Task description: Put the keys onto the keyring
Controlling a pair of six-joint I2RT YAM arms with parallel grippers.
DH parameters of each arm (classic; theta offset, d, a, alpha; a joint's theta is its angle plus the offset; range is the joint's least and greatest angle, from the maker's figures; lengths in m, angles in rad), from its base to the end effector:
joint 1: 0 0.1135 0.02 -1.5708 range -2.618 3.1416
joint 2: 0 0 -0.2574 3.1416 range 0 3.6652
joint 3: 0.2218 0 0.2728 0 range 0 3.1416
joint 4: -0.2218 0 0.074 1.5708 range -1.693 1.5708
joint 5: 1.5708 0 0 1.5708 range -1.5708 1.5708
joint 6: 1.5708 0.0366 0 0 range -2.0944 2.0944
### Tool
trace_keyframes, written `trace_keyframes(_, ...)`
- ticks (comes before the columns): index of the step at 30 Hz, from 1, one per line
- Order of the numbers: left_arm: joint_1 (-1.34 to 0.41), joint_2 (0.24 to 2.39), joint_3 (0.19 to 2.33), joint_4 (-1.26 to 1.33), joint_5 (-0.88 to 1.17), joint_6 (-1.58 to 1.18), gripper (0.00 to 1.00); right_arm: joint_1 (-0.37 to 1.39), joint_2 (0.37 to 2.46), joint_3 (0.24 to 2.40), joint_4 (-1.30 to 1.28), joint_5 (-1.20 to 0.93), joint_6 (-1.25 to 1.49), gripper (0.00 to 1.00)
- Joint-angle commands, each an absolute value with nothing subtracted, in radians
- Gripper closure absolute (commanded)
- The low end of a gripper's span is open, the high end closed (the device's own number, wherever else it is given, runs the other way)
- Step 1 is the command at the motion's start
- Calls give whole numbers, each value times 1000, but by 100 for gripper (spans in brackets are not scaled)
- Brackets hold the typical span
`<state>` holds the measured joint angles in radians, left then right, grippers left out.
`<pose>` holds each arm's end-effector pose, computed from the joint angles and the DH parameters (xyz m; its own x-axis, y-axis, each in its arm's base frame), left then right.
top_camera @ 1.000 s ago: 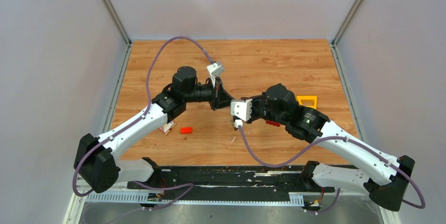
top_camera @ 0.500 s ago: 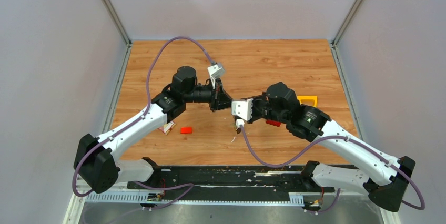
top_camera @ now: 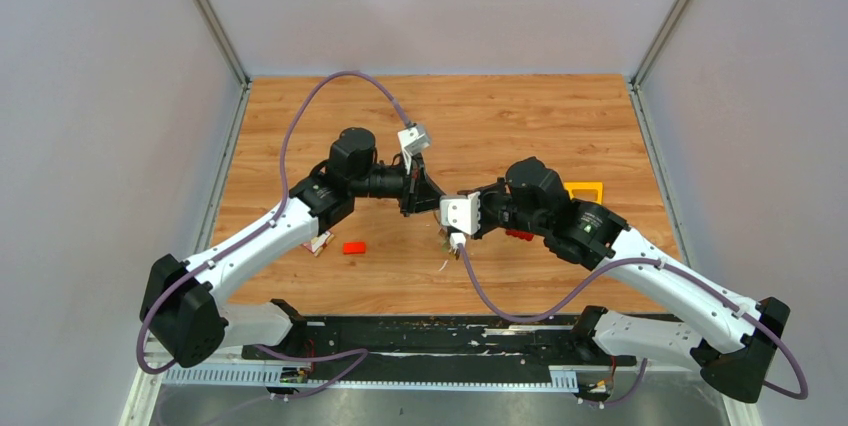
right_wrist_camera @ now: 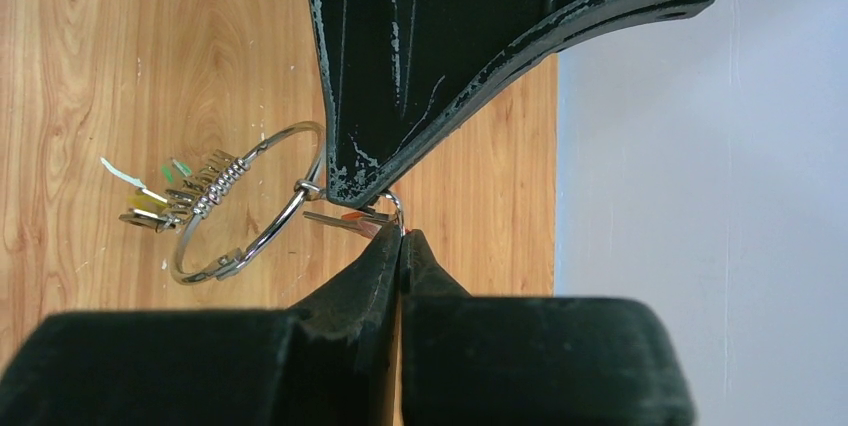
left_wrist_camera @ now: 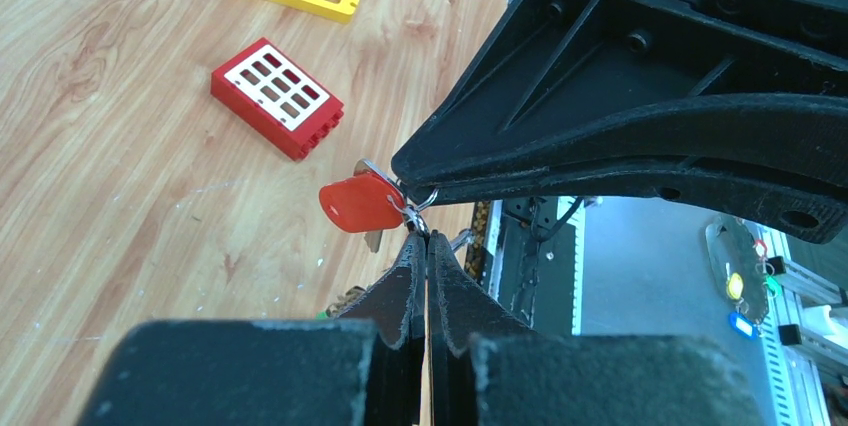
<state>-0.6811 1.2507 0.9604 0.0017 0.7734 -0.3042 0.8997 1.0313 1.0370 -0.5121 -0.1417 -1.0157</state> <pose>0.2226 -0.2133 0.3106 -0.5017 0.1308 -0.8551 0.8600 0.1817 -0.4768 0.1514 0.1990 0.3424 0.5652 -0.6412 -0.5191 -0.7054 -0.0493 -0.7071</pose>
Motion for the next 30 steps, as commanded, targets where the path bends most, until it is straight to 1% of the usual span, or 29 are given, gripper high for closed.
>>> trace_keyframes(1,-703,1199,987,-25,815,-276,100,887,1022,1081,-489,-125,-1029,100)
trace_keyframes(13,-703,1200,1006,-68,747,-250,100,887,1044,1095,-506,-71,-1026,100)
trace_keyframes(20,-703,1204,1006,-79,735,-236,100,887,1030,1053,-425,36,-1069,99)
trace_keyframes(23,-703,1209,1007,-88,731,-226,100,887,1028,1052,-421,51,-1078,97)
trace_keyframes(26,-703,1213,1010,-101,720,-207,100,888,1023,1047,-424,51,-1088,100)
trace_keyframes(30,-703,1219,1012,-123,686,-151,100,896,1006,1032,-424,62,-1119,100)
